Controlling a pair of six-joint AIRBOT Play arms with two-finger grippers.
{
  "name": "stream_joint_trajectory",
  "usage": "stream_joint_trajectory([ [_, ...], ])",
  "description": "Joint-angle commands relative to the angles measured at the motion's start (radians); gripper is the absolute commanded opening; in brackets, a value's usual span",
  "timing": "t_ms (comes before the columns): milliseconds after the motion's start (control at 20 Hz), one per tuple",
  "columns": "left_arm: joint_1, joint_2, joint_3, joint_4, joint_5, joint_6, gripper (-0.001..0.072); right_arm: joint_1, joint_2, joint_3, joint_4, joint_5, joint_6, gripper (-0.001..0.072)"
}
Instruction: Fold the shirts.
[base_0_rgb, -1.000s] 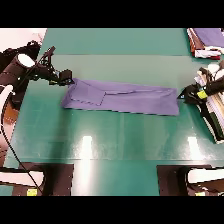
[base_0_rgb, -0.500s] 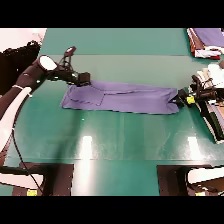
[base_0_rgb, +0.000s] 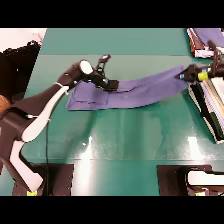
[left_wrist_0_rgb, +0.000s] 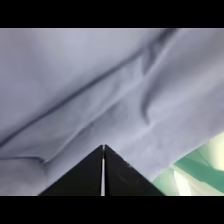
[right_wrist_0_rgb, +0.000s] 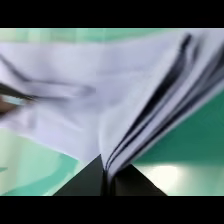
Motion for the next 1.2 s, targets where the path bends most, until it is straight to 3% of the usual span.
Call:
stream_joint_trajectory([
  [0, -0.056, -0.109, 0.107, -0.005, -0.039, -0.033, 0.0024, 0.087, 0.017, 0.174, 0.003, 0.027, 0.074, 0.0014],
  [400, -0.058, -0.138, 0.116, -0.074, -0.001, -0.028, 0.0025, 0.351, -0.128, 0.492, 0.003, 0.076, 0.107, 0.0014],
  [550, -0.025, -0.132, 0.142, -0.071, -0.047, -0.024, 0.0023, 0.440, -0.198, 0.576, 0.003, 0.068, 0.106, 0.0014],
  [850, 0.200, -0.116, 0.412, 0.075, -0.374, -0.025, 0.0023, 0.631, -0.254, 0.504, 0.023, -0.122, 0.023, 0.0016],
  [1050, 0.389, 0.026, 0.407, 0.125, -0.389, -0.024, 0.0024, 0.773, -0.419, 0.575, 0.155, -0.297, -0.081, 0.0017],
  [1100, 0.432, 0.058, 0.407, 0.126, -0.392, -0.024, 0.0024, 0.806, -0.459, 0.592, 0.161, -0.357, -0.082, 0.0082],
  [1150, 0.466, 0.083, 0.407, 0.126, -0.397, -0.024, 0.0025, 0.842, -0.494, 0.600, 0.160, -0.407, -0.086, 0.0293],
])
